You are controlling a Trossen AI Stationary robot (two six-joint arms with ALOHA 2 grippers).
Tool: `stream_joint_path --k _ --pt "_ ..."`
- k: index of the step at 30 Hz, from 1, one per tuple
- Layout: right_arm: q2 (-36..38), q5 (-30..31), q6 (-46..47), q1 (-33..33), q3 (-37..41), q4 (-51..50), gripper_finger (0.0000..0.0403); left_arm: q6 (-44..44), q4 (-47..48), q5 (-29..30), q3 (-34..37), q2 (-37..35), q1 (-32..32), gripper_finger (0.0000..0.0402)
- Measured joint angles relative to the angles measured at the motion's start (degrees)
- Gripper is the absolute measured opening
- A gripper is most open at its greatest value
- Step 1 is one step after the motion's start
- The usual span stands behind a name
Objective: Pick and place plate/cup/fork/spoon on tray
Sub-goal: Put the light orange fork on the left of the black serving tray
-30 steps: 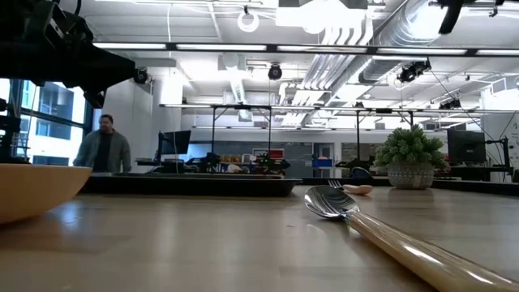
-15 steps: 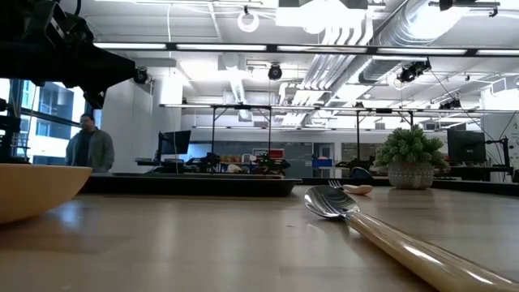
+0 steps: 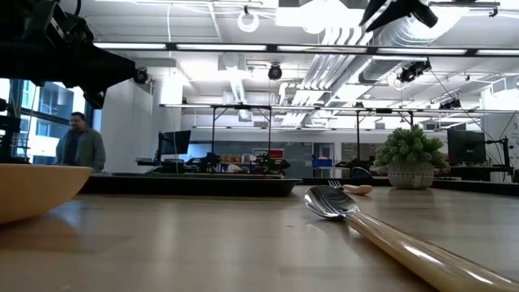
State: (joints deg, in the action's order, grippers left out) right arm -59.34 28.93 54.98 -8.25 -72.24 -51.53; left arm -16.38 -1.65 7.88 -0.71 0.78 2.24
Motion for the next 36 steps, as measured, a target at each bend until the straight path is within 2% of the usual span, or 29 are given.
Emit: stream_joint_path --k 6,12,21,36 --pt "-7.50 -0.84 6.44 0.00 -0.55 -2.88 0.0080 0.00 0.00 0.00 0.00 0.01 0.00 0.0065" --pt "-14.56 -4.28 8.22 -0.61 -0.55 -3.59 0.0080 0.00 0.00 0.00 0.00 0.00 0.00 0.0064" --pt "-25.23 -12.48 6.88 -3.89 -0.55 -3.56 0.0080 -0.02 -0.01 0.00 0.00 0.01 -0.01 0.0065" --pt "-39.04 -21.74 3.42 -7.71 -0.55 -3.95 0.0080 -0.02 -0.01 0.00 0.00 0.00 0.00 0.0064"
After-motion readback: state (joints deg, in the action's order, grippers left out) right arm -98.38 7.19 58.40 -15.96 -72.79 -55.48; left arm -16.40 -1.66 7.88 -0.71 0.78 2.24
